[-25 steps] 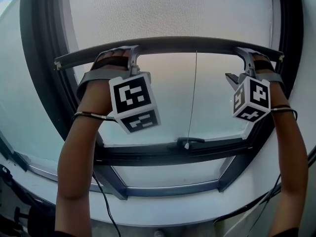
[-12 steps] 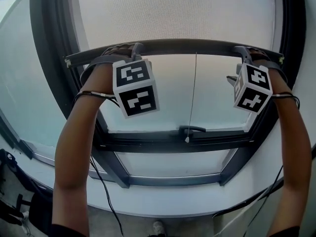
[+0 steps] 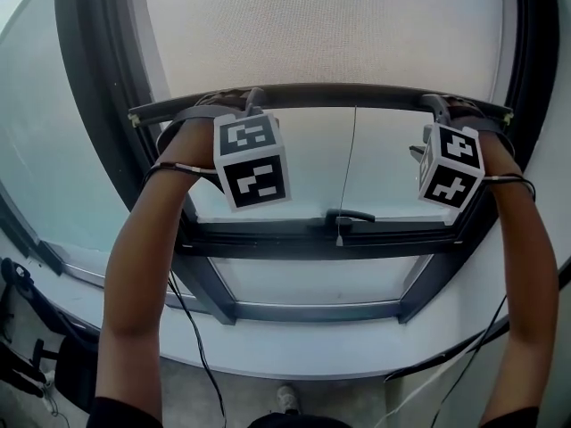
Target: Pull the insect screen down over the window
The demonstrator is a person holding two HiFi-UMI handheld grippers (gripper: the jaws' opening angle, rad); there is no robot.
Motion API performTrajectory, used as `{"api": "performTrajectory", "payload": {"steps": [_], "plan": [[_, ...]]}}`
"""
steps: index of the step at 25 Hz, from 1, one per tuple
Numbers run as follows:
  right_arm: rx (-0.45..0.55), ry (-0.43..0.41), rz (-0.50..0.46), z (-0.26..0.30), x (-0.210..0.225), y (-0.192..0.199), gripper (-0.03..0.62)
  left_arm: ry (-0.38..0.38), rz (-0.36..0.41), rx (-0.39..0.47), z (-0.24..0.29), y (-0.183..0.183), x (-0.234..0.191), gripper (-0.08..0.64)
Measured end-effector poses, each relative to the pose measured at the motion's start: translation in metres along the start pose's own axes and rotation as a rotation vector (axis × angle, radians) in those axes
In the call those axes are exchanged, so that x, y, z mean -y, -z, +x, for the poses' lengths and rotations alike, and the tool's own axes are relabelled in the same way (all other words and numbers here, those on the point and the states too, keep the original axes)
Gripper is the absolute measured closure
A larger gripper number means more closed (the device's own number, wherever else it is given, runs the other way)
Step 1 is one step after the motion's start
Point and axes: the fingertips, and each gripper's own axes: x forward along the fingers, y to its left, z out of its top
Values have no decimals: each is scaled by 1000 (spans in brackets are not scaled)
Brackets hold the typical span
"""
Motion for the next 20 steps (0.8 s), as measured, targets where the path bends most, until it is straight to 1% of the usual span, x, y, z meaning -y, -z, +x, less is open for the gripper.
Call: {"api": "performTrajectory", "payload": {"steps": [3, 8, 11, 14, 16, 20], "plan": [[-1, -16, 5, 1, -9, 0, 261, 0, -6, -4, 2, 0, 9, 202], [-5, -84, -6, 13, -45, 0, 261, 53, -5, -10, 20, 2, 41, 202], [2, -78, -4, 16, -59, 1, 261, 51, -9, 1, 25, 1, 55, 202], [-2, -73, -1, 17, -62, 2, 261, 53, -19, 6, 26, 1, 59, 202], [-4, -83, 0, 19, -69, 0, 261, 64, -22, 3, 28, 2, 66, 202], [6, -150, 5, 33, -117, -2, 261, 120, -13, 1, 49, 4, 110, 202]]}}
